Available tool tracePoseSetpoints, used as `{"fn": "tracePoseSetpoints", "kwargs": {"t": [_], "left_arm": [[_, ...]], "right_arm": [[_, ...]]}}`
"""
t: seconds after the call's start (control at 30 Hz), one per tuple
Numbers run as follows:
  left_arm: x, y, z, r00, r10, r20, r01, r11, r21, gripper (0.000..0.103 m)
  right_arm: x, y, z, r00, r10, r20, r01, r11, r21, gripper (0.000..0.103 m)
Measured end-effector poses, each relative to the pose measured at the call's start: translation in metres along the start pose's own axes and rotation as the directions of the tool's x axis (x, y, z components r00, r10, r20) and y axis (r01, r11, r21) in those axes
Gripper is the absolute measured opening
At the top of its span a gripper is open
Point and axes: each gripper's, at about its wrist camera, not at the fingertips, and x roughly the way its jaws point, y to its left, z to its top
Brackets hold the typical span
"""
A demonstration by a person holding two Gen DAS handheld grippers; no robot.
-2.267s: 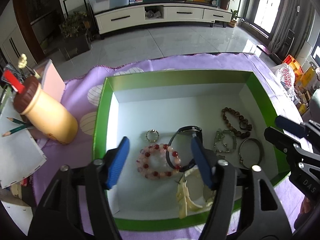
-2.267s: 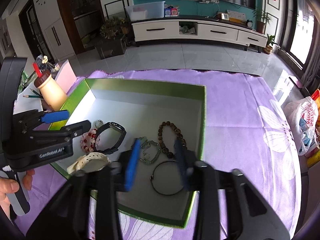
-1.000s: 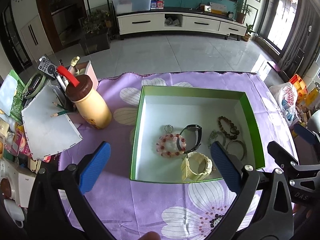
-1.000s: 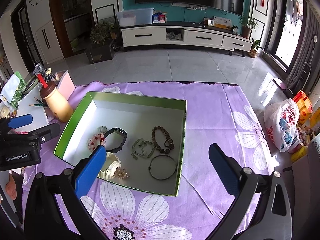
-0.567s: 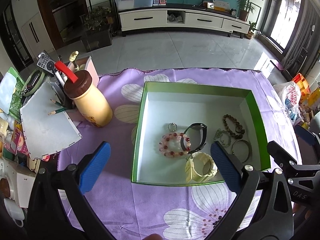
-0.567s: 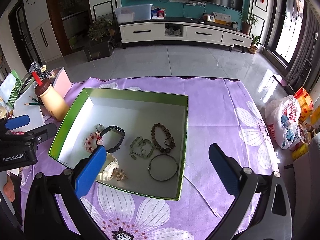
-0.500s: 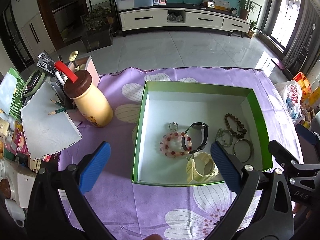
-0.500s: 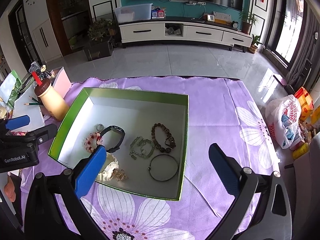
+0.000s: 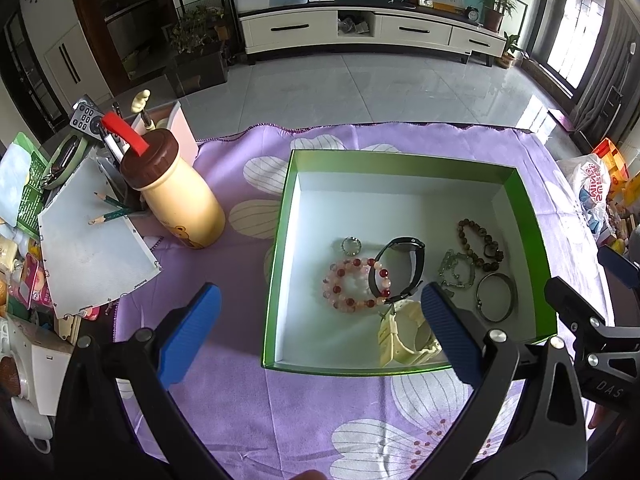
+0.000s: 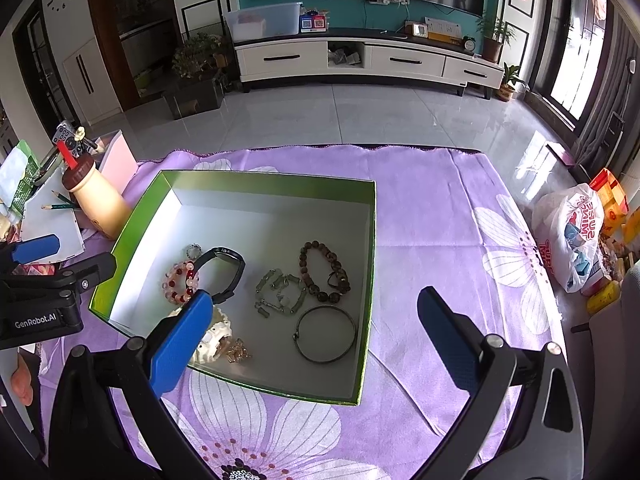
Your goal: Organize jewelry
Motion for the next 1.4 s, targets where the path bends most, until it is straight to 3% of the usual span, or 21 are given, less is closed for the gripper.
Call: {"fn": "tracePoseSetpoints", "kwargs": {"t": [1.4], "left_arm": [[0.0095, 0.0003, 0.0002, 1.0, 0.014, -0.011, -0.014, 1.0, 0.005, 0.101]], "right_arm": [[0.0075, 0.0007, -0.0024, 1.0, -0.004, -0.008, 0.004, 1.0, -0.004, 0.102]]}}
